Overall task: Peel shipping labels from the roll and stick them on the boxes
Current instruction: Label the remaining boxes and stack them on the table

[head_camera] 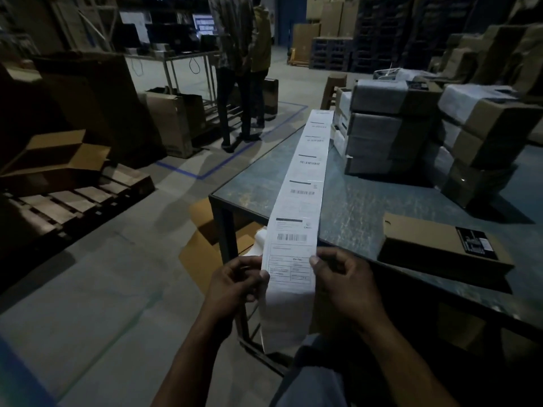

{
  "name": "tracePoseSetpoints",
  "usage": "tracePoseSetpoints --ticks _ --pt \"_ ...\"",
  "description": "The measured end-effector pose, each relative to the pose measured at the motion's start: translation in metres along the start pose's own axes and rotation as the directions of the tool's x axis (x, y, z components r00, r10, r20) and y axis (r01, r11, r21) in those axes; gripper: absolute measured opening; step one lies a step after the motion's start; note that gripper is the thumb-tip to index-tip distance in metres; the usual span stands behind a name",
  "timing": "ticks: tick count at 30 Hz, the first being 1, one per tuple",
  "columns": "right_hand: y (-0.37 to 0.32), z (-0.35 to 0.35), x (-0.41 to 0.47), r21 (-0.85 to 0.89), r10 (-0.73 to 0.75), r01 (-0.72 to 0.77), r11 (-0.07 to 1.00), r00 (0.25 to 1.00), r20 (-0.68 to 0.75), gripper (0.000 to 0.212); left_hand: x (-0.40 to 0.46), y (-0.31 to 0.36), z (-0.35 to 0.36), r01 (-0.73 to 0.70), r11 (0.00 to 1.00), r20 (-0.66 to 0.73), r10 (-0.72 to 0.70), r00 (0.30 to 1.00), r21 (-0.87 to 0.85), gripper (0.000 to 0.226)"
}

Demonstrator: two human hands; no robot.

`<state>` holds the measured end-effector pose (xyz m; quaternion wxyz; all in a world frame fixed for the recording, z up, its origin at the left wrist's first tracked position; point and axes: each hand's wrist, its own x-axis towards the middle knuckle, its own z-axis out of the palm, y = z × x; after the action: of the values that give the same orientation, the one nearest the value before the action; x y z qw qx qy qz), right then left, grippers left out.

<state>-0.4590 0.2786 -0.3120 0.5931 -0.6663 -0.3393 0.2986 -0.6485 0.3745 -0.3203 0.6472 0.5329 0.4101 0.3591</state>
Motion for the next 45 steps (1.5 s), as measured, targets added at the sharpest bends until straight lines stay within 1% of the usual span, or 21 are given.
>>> tracePoseSetpoints --ticks 3,5,6,7,9,10,11,13,16,18,20,23,27,30,32,34,35,37,41,43,45 --pt "-0.018 0.004 0.007 0.107 0.031 -0.025 0.994 0.998 -0.054 0.013 0.012 0.012 0.004 -0.052 0.991 -0.011 0.054 0.998 0.124 0.022" --pt "-0.023 0.005 0.008 0.091 0.011 -0.005 0.996 0.998 -0.066 0.013 0.028 0.018 0.006 -0.178 0.94 -0.066 0.205 0.976 0.292 0.035" --pt "-0.024 0.005 0.008 0.076 -0.004 0.009 0.997 0.998 -0.065 0.015 0.035 0.023 0.006 -0.275 0.892 -0.063 0.317 0.946 0.359 0.043" --pt "-0.024 0.005 0.007 0.059 -0.012 0.016 0.998 0.998 -0.064 0.016 0.043 0.026 0.006 -0.378 0.825 -0.017 0.424 0.906 0.42 0.051" --pt "-0.022 0.002 0.004 0.015 -0.039 0.04 0.999 0.997 -0.071 0.018 0.055 0.035 0.008 -0.55 0.634 0.186 0.548 0.815 0.543 0.071" --pt "-0.02 0.0 0.001 -0.025 -0.063 0.061 0.998 0.995 -0.077 0.018 0.058 0.042 0.01 -0.603 0.555 0.311 0.533 0.787 0.573 0.082" --pt "-0.018 -0.002 -0.002 -0.075 -0.089 0.083 0.994 0.992 -0.088 0.018 0.059 0.05 0.013 -0.637 0.508 0.426 0.477 0.769 0.58 0.089" --pt "-0.012 -0.005 -0.008 -0.135 -0.121 0.109 0.985 0.989 -0.09 0.016 0.057 0.066 0.022 -0.664 0.464 0.573 0.343 0.745 0.586 0.094" --pt "-0.001 -0.01 -0.015 -0.123 -0.093 0.087 0.989 0.995 -0.043 0.019 0.064 0.068 0.022 -0.62 0.466 0.603 0.208 0.77 0.631 0.095" --pt "0.004 -0.011 -0.02 -0.107 -0.066 0.062 0.992 0.997 -0.029 0.02 0.074 0.058 0.013 -0.579 0.473 0.565 0.189 0.803 0.664 0.102" --pt "0.007 -0.011 -0.023 -0.02 0.01 -0.011 1.0 1.0 -0.021 0.018 0.077 0.048 0.008 -0.558 0.49 0.536 0.201 0.82 0.669 0.104" --pt "0.0 -0.003 -0.022 0.119 0.126 -0.125 0.985 0.992 -0.005 0.011 0.077 0.038 0.01 -0.613 0.508 0.546 0.297 0.784 0.605 0.096" --pt "-0.007 0.01 -0.009 0.215 0.151 -0.144 0.966 0.988 -0.019 0.011 0.08 0.035 0.014 -0.596 0.525 0.469 0.368 0.803 0.608 0.092" --pt "-0.005 0.015 0.001 0.207 0.117 -0.102 0.973 0.991 -0.062 0.013 0.079 0.036 0.018 -0.609 0.518 0.43 0.434 0.792 0.601 0.079" --pt "-0.003 0.016 0.005 0.136 0.049 -0.032 0.99 0.991 -0.123 0.014 0.079 0.039 0.023 -0.65 0.438 0.441 0.491 0.751 0.62 0.069" --pt "-0.001 0.017 0.007 0.014 -0.042 0.046 0.999 0.98 -0.193 0.019 0.081 0.042 0.029 -0.691 0.349 0.514 0.479 0.712 0.633 0.063" --pt "-0.001 0.018 0.007 -0.045 -0.075 0.067 0.997 0.975 -0.212 0.02 0.082 0.043 0.03 -0.698 0.329 0.541 0.454 0.708 0.636 0.061" --pt "-0.003 0.018 0.007 -0.13 -0.102 0.074 0.989 0.969 -0.224 0.016 0.083 0.043 0.032 -0.692 0.326 0.543 0.442 0.714 0.644 0.054" --pt "-0.019 0.004 0.003 -0.361 -0.134 0.057 0.931 0.973 -0.189 0.015 0.081 0.043 0.037 -0.675 0.327 0.449 0.548 0.706 0.661 0.03" --pt "-0.032 -0.008 0.001 -0.494 -0.272 0.131 0.86 0.936 -0.224 0.014 0.082 0.045 0.037 -0.676 0.34 0.435 0.562 0.703 0.654 0.027" --pt "-0.044 -0.015 0.001 -0.563 -0.424 0.248 0.788 0.882 -0.205 0.018 0.083 0.049 0.037 -0.678 0.338 0.445 0.553 0.704 0.653 0.025"
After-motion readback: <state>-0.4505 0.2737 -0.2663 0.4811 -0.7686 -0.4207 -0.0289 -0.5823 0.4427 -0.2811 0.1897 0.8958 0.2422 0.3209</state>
